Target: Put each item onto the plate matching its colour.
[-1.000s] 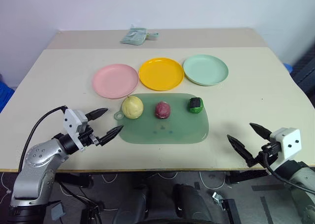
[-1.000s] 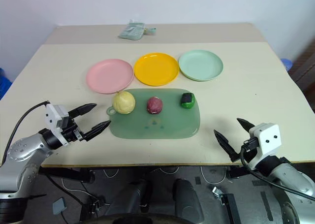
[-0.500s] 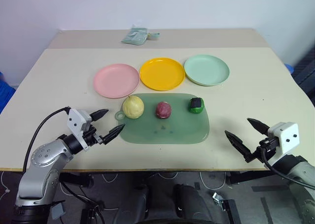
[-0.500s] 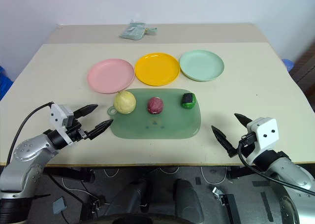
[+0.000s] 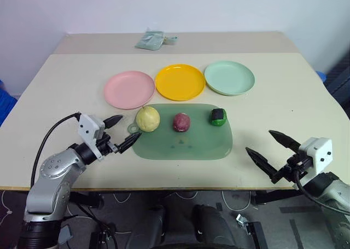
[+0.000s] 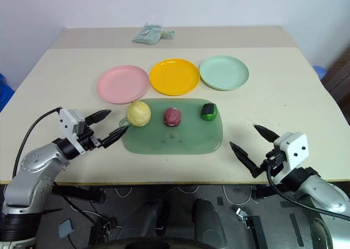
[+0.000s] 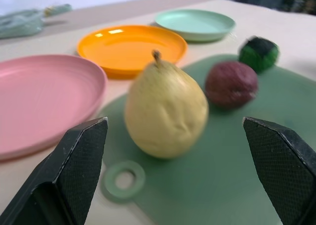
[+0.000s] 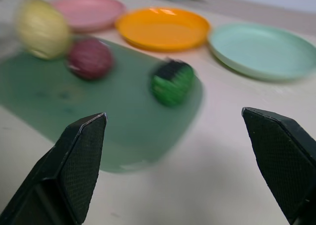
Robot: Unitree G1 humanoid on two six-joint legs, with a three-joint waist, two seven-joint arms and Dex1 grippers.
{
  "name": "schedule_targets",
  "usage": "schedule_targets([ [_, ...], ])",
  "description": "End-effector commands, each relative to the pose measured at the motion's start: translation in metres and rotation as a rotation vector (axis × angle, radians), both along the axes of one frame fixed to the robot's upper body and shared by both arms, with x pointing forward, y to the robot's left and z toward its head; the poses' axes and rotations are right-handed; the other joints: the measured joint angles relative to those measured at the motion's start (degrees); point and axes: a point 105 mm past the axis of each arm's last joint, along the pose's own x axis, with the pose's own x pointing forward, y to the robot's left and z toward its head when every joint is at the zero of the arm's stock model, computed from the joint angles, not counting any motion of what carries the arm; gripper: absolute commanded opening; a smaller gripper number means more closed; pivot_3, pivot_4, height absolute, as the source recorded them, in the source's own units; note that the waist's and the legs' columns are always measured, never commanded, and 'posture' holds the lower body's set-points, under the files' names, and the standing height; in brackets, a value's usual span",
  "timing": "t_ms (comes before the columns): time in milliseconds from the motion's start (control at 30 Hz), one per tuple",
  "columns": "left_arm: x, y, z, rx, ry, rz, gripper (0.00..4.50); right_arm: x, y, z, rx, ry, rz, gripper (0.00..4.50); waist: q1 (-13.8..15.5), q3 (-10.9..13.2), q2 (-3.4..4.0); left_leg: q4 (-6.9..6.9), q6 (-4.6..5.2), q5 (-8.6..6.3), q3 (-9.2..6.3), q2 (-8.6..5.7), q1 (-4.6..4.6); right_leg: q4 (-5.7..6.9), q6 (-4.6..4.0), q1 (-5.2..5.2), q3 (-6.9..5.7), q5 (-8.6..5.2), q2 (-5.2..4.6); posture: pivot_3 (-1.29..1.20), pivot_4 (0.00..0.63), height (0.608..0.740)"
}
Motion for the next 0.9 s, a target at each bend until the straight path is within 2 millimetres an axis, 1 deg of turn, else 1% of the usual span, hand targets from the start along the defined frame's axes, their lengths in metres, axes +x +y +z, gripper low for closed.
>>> schedule_targets([
  [33,0.006,-0.01,0.014,-0.052,-0.022,0.006,4.5,-0.007,0.029,0.017,0.001,-0.088,0.214,4.48,0.0,0.0,0.0,0.0,0.0,0.0,0.0,0.0,0.0,0.0,0.01,0.0,-0.01,0.01,0.0,0.0,0.15,0.74],
  [133,0.015,-0.017,0.017,-0.075,-0.02,0.021,4.5,-0.001,0.039,0.017,-0.016,-0.1,0.291,4.48,0.0,0.0,-0.05,0.03,0.0,0.01,0.0,0.0,0.0,0.02,0.02,0.0,-0.03,0.02,0.0,0.0,0.15,0.74],
  [233,0.021,-0.023,0.017,-0.069,-0.02,0.028,4.5,0.009,0.042,0.019,-0.025,-0.117,0.304,4.48,0.1,0.0,-0.05,0.03,0.0,0.01,0.0,-0.01,0.01,0.02,0.04,0.0,-0.03,0.04,0.0,0.0,0.15,0.74],
  [333,0.027,-0.026,0.012,-0.047,-0.016,0.04,4.5,0.013,0.044,0.02,-0.028,-0.126,0.31,4.48,0.1,0.0,-0.05,0.02,0.0,0.01,0.0,-0.02,0.01,0.02,0.06,0.0,-0.03,0.05,0.0,0.0,0.15,0.74],
  [467,0.037,-0.034,0.001,-0.016,0.007,0.046,4.5,0.016,0.047,0.024,-0.033,-0.14,0.312,4.48,0.1,0.0,-0.05,0.03,0.0,0.01,0.0,-0.02,0.01,0.03,0.06,0.0,-0.03,0.06,0.0,0.0,0.15,0.74],
  [600,0.049,-0.034,-0.005,-0.011,0.022,0.068,4.5,0.017,0.047,0.029,-0.031,-0.158,0.299,4.48,0.1,0.0,-0.05,0.03,0.0,0.01,0.0,-0.02,0.01,0.04,0.06,0.0,-0.03,0.06,0.0,0.0,0.15,0.74],
  [700,0.055,-0.032,-0.008,0.003,0.025,0.077,3.68,0.017,0.047,0.032,-0.032,-0.169,0.284,4.5,0.1,0.0,-0.05,0.01,0.01,0.01,0.0,-0.02,0.01,0.05,0.19,-0.03,-0.03,0.13,0.0,0.0,0.15,0.74],
  [733,0.057,-0.032,-0.009,0.008,0.024,0.08,3.29,0.017,0.047,0.032,-0.032,-0.17,0.28,4.5,0.1,0.0,-0.05,0.01,0.01,0.01,-0.01,-0.02,0.01,0.05,0.19,-0.03,-0.03,0.13,0.0,0.0,0.15,0.74],
  [767,0.058,-0.032,-0.009,0.014,0.02,0.08,3.04,0.016,0.047,0.032,-0.032,-0.171,0.276,4.5,0.1,0.0,-0.05,0.02,0.0,0.01,0.0,-0.02,0.01,0.06,0.19,-0.03,-0.03,0.13,0.0,0.0,0.15,0.74],
  [900,0.06,-0.034,-0.004,0.008,-0.012,0.056,3.0,0.013,0.043,0.032,-0.039,-0.17,0.25,4.5,0.1,0.0,-0.04,0.02,0.01,0.01,0.0,-0.02,0.01,0.06,0.19,-0.03,-0.03,0.14,0.0,0.0,0.15,0.74],
])
